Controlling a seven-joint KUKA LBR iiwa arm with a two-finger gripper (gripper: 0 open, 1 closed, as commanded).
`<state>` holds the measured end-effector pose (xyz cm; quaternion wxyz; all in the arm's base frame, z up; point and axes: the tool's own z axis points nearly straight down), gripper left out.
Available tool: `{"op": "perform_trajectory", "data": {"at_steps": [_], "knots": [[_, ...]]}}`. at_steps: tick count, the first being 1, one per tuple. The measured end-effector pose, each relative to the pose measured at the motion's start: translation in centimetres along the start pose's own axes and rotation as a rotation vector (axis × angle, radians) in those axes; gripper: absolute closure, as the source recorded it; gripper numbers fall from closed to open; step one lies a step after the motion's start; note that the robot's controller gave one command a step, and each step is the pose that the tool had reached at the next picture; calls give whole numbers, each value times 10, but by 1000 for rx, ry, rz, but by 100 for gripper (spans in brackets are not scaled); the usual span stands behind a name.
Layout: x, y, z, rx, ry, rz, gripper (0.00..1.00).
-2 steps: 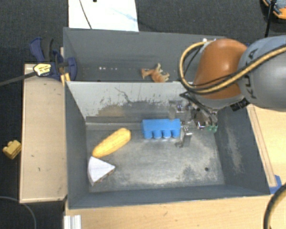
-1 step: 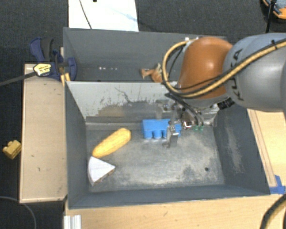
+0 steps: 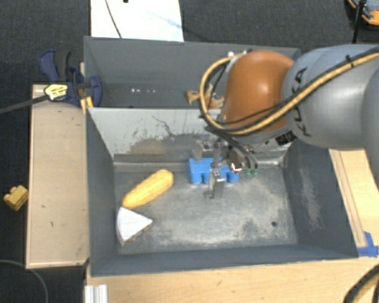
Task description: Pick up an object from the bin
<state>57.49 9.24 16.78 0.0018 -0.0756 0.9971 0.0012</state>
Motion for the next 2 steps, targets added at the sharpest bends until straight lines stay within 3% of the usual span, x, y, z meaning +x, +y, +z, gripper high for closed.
{"op": "perform_trajectory", "data": {"at_steps": [1,2], "knots": [[-6,31,-27,3,2,-110,0],[-8,56,-26,1,-6,-202,0]]}}
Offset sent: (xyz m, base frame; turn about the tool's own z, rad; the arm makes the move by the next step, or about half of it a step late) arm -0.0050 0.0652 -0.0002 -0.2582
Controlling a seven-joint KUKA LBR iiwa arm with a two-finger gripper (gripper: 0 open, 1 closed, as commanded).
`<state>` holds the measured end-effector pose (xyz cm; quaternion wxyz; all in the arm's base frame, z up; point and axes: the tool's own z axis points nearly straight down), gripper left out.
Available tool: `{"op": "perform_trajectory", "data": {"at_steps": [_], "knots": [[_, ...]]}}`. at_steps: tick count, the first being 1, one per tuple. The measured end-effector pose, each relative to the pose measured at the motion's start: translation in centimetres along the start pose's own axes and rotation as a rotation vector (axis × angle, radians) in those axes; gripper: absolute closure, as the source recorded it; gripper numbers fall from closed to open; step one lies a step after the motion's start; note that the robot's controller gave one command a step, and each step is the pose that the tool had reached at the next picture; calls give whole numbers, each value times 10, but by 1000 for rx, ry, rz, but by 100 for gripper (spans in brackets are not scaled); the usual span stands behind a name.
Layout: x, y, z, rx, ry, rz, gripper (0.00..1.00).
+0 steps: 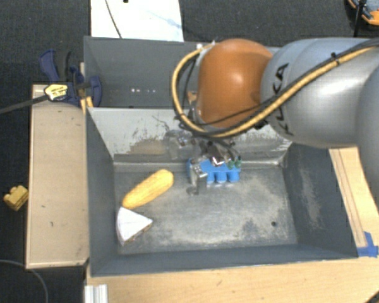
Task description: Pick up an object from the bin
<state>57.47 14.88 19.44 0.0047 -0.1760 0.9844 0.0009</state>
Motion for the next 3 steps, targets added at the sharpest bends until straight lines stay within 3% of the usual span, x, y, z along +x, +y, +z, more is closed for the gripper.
{"op": "perform_trajectory", "data": {"at_steps": [2,3], "knots": [[-31,93,12,-2,4,-25,0],[-34,76,39,-1,5,-192,0]]}}
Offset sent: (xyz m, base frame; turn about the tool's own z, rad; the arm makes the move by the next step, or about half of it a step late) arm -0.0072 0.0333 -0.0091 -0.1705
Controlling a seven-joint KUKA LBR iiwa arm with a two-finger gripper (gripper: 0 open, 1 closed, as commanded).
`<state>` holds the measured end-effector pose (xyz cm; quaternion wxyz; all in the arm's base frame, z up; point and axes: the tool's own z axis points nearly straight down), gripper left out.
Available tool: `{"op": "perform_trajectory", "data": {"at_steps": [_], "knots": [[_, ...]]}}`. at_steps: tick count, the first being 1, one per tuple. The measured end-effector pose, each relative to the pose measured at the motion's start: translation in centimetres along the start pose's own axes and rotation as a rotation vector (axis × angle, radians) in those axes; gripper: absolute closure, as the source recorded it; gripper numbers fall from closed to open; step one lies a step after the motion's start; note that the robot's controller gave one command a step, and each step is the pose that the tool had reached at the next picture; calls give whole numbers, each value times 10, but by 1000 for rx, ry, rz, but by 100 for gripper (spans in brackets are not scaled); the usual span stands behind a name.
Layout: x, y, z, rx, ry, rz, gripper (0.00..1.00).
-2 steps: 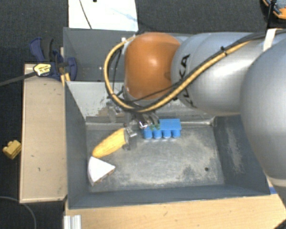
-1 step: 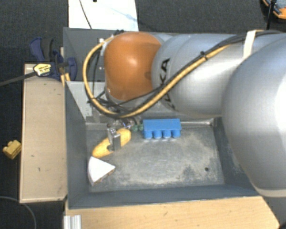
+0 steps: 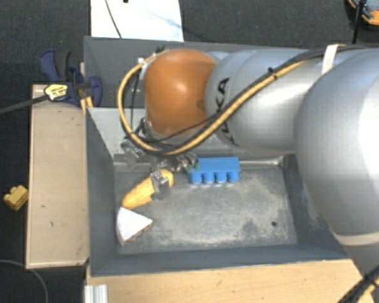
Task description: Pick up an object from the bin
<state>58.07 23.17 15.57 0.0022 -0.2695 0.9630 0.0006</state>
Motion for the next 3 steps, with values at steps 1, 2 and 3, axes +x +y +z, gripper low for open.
{"op": "perform_trajectory", "data": {"at_steps": [1,2,3], "knots": [[-6,-2,9,0,2,-18,0],[1,0,41,0,-1,-162,0],[7,2,75,-1,1,-176,0]]}}
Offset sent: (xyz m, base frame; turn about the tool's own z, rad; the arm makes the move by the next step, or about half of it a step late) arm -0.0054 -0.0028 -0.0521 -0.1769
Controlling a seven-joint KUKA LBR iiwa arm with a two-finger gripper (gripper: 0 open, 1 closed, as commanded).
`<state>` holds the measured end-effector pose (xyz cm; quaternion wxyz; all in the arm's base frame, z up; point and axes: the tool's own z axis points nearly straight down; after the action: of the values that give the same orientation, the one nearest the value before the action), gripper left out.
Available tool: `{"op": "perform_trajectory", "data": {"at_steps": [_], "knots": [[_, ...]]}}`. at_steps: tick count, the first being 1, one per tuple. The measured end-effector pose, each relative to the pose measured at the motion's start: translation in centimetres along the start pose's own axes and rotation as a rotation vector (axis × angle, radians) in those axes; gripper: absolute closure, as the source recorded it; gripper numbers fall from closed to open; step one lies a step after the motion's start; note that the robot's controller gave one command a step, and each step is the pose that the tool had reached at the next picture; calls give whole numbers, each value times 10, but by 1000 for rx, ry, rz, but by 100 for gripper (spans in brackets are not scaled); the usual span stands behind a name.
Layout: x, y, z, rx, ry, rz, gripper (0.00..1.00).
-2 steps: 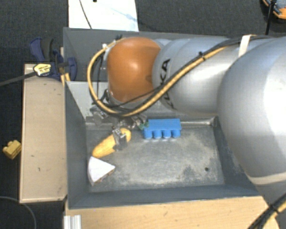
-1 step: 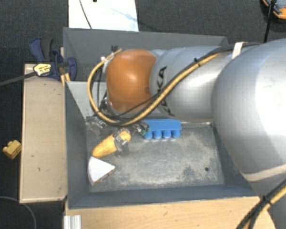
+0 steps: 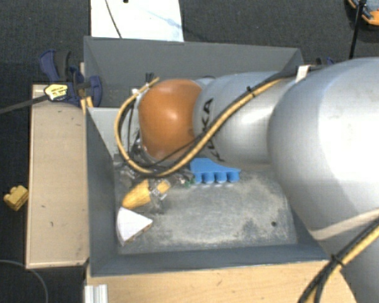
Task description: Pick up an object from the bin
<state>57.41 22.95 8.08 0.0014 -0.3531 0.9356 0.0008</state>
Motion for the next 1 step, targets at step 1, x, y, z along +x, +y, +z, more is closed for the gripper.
{"op": "perform_trajectory", "data": {"at_steps": [1], "knots": [[2,-12,1,0,-1,69,100]]}}
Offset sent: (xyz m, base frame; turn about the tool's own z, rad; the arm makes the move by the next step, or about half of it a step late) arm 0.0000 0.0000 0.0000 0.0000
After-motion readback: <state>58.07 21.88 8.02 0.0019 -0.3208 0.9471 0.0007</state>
